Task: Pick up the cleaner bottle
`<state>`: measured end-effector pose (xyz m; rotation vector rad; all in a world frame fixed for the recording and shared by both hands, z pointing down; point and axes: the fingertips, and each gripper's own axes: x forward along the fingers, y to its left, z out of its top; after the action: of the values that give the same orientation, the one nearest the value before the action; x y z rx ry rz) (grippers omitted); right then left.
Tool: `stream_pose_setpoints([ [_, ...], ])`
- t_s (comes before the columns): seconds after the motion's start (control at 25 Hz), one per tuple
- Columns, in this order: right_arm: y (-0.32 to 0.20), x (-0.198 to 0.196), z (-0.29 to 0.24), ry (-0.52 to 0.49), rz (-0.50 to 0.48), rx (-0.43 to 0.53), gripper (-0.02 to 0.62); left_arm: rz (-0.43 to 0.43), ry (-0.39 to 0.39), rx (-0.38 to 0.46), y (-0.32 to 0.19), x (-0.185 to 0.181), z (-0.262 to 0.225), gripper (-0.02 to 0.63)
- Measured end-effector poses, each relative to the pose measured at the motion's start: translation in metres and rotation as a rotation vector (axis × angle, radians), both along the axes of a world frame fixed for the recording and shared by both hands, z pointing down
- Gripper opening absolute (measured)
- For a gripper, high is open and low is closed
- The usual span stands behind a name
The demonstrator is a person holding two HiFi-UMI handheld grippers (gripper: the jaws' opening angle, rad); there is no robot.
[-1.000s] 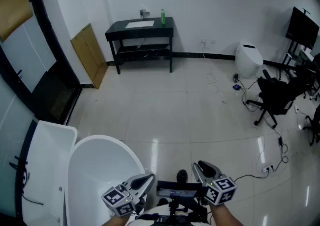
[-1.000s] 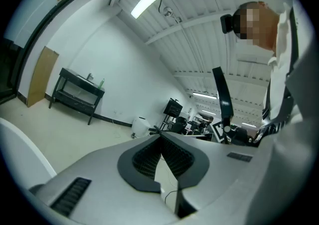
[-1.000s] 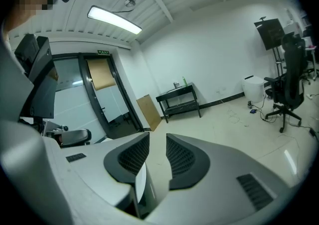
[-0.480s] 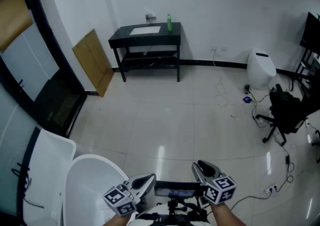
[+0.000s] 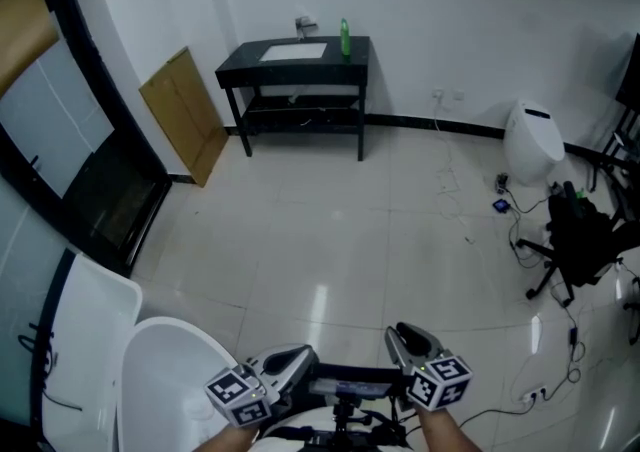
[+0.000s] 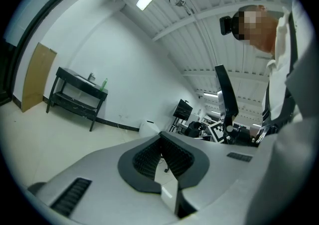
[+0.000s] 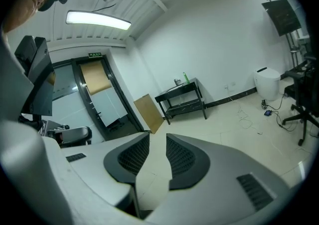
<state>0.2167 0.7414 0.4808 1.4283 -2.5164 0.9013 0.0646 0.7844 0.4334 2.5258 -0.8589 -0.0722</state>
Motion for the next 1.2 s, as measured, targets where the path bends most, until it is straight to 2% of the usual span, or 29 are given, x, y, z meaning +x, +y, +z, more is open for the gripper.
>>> stream_pose_setpoints([
  [0.24, -0.056, -0.010, -0.002, 0.021, 0.005, 0.007, 0.098, 0.011, 0.012, -0.022, -0.062, -0.011, 0.009, 0.000],
  [0.4, -0.104, -0.023, -0.005, 0.036, 0.025, 0.008, 0.098, 0.040, -0.014, -0.016, -0.115, -0.026, 0.012, 0.000],
  [0.76, -0.213, -0.078, -0.019, 0.061, 0.054, 0.021, 0.098, 0.108, -0.005, 0.005, -0.227, -0.074, 0.001, 0.000],
  [0.96, -0.253, -0.099, -0.025, 0.073, 0.050, 0.026, 0.098, 0.099, 0.005, -0.001, -0.264, -0.095, 0.001, 0.000],
  [1.2, -0.299, -0.109, -0.021, 0.063, 0.020, 0.022, 0.098, 0.050, 0.011, -0.017, -0.298, -0.111, 0.004, 0.000],
])
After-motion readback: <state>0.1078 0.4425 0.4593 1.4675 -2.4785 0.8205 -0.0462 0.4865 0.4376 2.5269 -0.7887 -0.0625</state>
